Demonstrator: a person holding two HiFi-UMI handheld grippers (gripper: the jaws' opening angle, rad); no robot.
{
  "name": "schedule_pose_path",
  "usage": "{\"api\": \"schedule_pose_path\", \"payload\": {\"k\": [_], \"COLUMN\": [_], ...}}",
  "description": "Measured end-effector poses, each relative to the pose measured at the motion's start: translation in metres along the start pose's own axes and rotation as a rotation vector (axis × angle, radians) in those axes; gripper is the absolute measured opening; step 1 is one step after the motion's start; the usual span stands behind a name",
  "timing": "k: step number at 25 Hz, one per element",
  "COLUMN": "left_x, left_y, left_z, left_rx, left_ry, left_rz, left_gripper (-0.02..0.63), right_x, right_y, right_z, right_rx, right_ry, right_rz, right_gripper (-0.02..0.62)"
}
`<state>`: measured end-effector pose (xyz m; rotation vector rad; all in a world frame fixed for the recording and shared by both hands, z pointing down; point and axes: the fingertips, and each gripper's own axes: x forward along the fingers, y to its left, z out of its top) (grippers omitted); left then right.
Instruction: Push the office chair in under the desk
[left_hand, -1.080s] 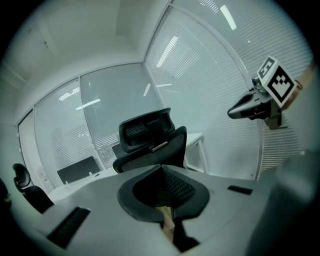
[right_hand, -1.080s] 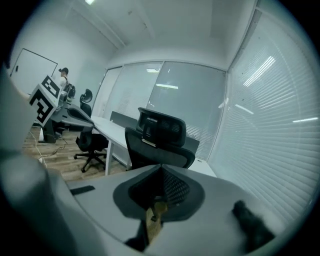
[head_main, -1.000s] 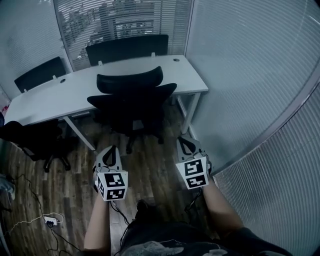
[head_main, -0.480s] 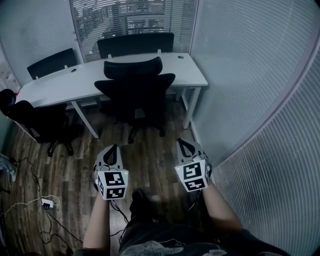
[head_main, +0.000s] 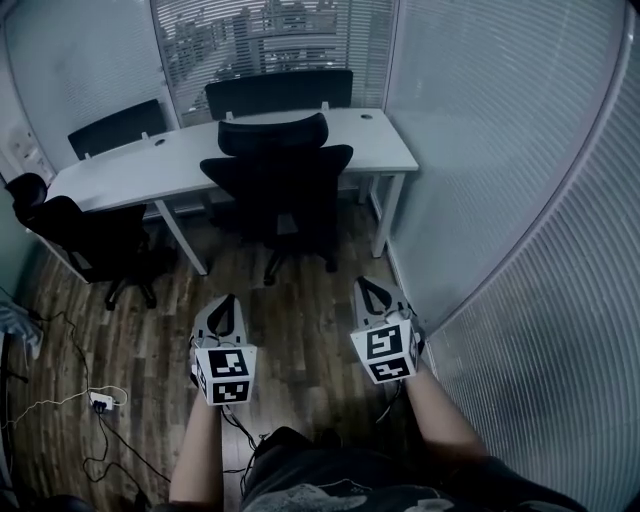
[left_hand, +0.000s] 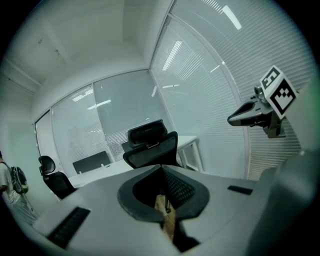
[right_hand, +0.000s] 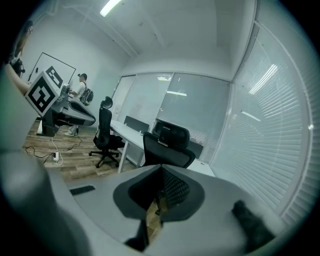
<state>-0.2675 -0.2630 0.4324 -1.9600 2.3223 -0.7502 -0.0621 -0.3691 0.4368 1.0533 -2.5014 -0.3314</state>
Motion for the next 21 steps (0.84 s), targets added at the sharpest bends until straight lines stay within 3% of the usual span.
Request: {"api": "schedule_pose_path", "payload": {"k": [11,21], "left_x": [-0.038,-0.076], "left_y": [-0.005,0.006], "left_z": [-0.028,-0.042], "left_rx": [-0.035,-0.049], "left_ry": [-0.009,-0.020], "left_rz": [-0.085,-0.099], "left_gripper": [0.014,0.014], "right_x": [-0.039,-0.074], "right_y": [0.037,0.067], "right_z": [0.000,0.002], "right_rx": [-0.014,-0.026], "right_ry": [0.054,0.066], "right_rz": [-0.051,-0.075], "right_gripper": [0.021,0.021]}}
